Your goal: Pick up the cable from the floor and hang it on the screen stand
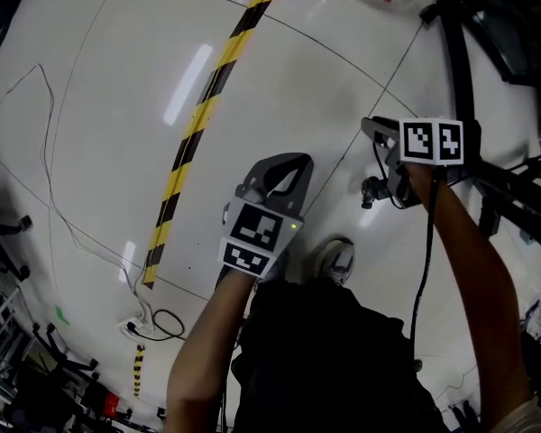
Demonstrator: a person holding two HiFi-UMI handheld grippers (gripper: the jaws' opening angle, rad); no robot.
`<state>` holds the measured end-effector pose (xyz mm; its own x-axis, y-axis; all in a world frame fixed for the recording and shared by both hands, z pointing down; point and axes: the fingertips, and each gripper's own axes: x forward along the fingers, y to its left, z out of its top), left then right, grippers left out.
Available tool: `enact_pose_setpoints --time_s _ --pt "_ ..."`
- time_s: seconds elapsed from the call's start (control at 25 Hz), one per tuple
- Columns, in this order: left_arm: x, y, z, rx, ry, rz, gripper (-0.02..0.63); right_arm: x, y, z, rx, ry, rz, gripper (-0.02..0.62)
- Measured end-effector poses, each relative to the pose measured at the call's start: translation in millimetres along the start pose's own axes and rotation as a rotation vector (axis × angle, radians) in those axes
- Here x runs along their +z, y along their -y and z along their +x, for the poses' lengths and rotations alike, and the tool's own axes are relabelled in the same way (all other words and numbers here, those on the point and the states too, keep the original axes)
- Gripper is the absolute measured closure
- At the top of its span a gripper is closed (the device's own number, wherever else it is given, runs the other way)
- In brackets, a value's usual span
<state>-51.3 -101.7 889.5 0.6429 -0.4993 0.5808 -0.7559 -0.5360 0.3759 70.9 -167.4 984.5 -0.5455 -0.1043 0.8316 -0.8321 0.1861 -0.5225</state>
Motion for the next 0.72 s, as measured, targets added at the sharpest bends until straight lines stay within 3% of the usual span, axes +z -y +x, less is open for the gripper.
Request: enact_pose_setpoints --time_s 0.12,0.24,0.44,0.72 --pt "35 10 -26 0.01 0.014 -0.006 0.586 7 -64 -71 0.15 0.106 0.02 0.469" --pt "80 37 -55 -0.002 0.047 -0.001 0.586 13 -117 -148 0.175 0.21 -0.069 0.469" --pt "160 102 -109 -0.065 0.106 0.034 0.586 19 -207 -266 0.269 0.368 -0.108 0.471" --pt "284 173 -206 -0.149 0.187 0.16 0.586 32 -325 -409 0.286 0.515 -0.267 0.471"
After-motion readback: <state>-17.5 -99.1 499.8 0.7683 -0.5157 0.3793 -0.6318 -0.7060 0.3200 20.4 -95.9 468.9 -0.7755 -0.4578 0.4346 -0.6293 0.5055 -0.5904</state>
